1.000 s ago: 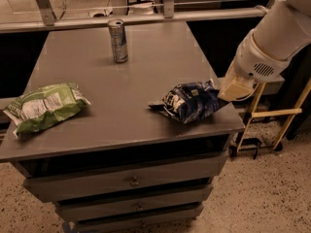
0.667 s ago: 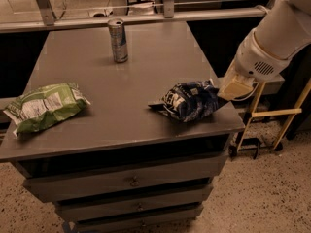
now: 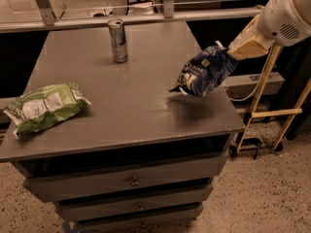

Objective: Move blue chip bag near redbull can

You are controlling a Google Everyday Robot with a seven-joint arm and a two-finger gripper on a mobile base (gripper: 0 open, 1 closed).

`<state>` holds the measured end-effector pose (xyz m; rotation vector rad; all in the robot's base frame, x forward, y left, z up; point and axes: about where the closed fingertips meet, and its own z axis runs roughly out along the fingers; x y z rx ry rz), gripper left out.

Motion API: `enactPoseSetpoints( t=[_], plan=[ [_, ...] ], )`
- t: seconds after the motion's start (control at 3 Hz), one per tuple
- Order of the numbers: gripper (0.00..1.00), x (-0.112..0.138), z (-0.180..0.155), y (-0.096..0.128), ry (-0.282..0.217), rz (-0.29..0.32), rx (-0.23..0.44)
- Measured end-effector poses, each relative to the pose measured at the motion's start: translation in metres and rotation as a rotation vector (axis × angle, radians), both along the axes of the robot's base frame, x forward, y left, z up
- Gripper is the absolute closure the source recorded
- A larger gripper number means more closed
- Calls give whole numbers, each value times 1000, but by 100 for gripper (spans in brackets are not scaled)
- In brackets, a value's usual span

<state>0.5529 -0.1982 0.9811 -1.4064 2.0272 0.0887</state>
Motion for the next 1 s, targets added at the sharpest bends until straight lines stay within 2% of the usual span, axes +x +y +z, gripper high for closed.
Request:
enactPoseSetpoints(
  t=[0.33,1.0],
  plan=[
    [100,16,28,1,-94,4,72],
    [100,72,47,20,-222,54,220]
  ],
)
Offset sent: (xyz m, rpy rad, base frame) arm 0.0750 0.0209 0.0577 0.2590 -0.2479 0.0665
